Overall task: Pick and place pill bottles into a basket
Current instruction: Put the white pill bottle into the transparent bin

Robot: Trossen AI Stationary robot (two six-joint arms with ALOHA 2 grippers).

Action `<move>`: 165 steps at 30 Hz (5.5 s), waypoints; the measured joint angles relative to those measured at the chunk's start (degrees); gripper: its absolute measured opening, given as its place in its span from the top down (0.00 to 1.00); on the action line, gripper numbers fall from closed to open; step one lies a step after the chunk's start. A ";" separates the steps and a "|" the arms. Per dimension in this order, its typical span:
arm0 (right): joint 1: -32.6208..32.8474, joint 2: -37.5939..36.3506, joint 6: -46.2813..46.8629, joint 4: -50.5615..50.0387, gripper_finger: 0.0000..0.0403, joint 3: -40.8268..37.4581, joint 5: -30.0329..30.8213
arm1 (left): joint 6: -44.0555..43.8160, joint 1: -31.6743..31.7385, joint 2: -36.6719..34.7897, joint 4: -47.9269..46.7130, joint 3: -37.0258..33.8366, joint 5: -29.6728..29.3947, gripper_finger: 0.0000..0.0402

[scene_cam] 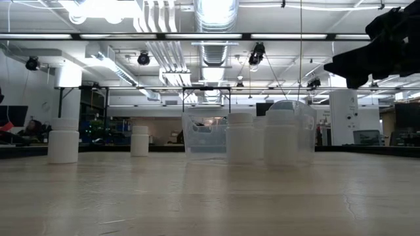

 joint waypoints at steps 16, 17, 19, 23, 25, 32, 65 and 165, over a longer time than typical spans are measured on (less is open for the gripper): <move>0.00 0.23 -0.12 0.05 0.57 0.02 -0.05 | -0.01 -0.02 5.30 0.22 -0.02 -0.88 1.00; 0.00 0.23 -0.09 0.04 0.57 0.02 -0.05 | 0.02 -0.02 5.78 0.21 -0.02 -0.76 1.00; 0.00 0.23 -0.13 0.06 0.57 0.02 -0.05 | 0.39 0.00 6.58 0.22 -0.02 -0.15 1.00; 0.00 0.23 -0.13 0.07 0.58 0.02 -0.05 | 0.50 0.00 7.51 -0.04 0.67 1.63 1.00; 0.00 0.23 -0.07 0.04 0.57 0.02 -0.07 | 0.55 0.00 8.22 0.13 1.99 3.50 1.00; 0.00 0.23 -0.12 0.05 0.58 0.02 -0.14 | 4.57 0.00 12.57 -14.03 10.90 6.88 1.00; -0.02 0.23 -0.05 0.07 0.57 0.04 -0.09 | -4.44 -9.09 38.67 -79.90 45.77 15.14 1.00; -0.02 0.21 -0.06 0.07 0.59 0.04 -0.10 | -1.15 -14.24 39.67 -55.84 4.57 -8.90 0.40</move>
